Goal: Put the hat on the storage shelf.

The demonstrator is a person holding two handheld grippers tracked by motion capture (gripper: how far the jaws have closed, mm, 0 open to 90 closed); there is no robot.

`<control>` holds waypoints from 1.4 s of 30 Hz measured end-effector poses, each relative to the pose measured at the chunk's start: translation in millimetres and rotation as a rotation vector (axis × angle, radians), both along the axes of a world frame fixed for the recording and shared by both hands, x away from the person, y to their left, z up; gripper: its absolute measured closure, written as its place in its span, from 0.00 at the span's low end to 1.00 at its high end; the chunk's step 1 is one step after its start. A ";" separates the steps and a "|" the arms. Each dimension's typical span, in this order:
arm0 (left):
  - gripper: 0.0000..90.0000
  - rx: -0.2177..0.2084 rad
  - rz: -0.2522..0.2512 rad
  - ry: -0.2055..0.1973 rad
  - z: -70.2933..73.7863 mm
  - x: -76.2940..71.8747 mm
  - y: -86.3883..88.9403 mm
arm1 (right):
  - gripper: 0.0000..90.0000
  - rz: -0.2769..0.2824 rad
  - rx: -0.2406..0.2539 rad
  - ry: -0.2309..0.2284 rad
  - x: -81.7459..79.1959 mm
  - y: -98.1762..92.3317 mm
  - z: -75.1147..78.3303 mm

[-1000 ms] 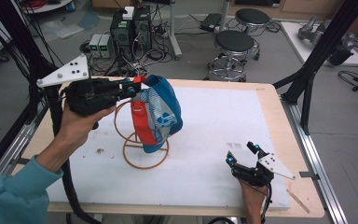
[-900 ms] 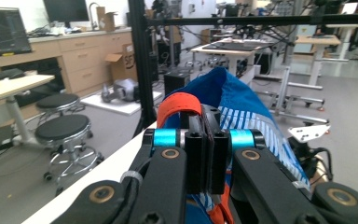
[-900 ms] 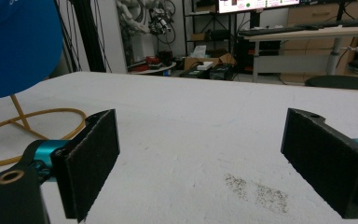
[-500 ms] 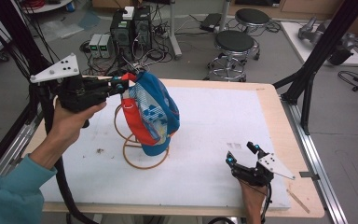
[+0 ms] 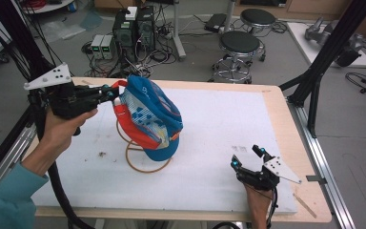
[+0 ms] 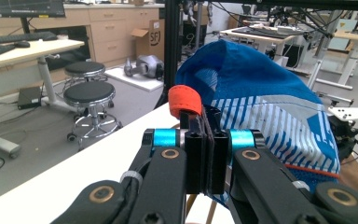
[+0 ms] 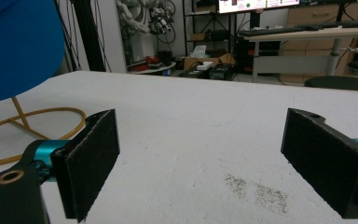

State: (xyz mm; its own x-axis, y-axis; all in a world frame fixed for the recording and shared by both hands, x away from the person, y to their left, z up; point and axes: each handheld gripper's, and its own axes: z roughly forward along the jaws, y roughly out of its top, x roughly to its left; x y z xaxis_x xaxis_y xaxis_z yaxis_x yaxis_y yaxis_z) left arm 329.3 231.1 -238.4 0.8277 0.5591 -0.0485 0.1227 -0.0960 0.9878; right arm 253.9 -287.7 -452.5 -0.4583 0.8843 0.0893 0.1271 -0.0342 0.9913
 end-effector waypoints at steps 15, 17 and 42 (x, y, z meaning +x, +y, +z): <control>0.98 0.018 0.034 0.068 -29.2 5.5 21.0 | 0.12 -0.001 -0.001 -0.002 -0.3 0.4 -0.1; 0.98 0.022 0.042 0.077 -33.3 7.3 22.8 | 0.12 0.000 -0.004 -0.002 -0.3 0.2 -0.1; 0.98 0.088 0.085 0.187 -86.0 24.1 22.8 | 0.12 -0.001 -0.015 -0.011 -0.6 0.9 -0.1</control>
State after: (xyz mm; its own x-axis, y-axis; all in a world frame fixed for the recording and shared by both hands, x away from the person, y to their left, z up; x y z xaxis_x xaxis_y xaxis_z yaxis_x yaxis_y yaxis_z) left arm 353.4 253.9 -324.4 0.7589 0.6350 -0.1444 0.3138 -0.1623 0.9355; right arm 253.2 -286.8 -452.7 -0.4584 0.8859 0.0711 0.1162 -0.0195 0.9930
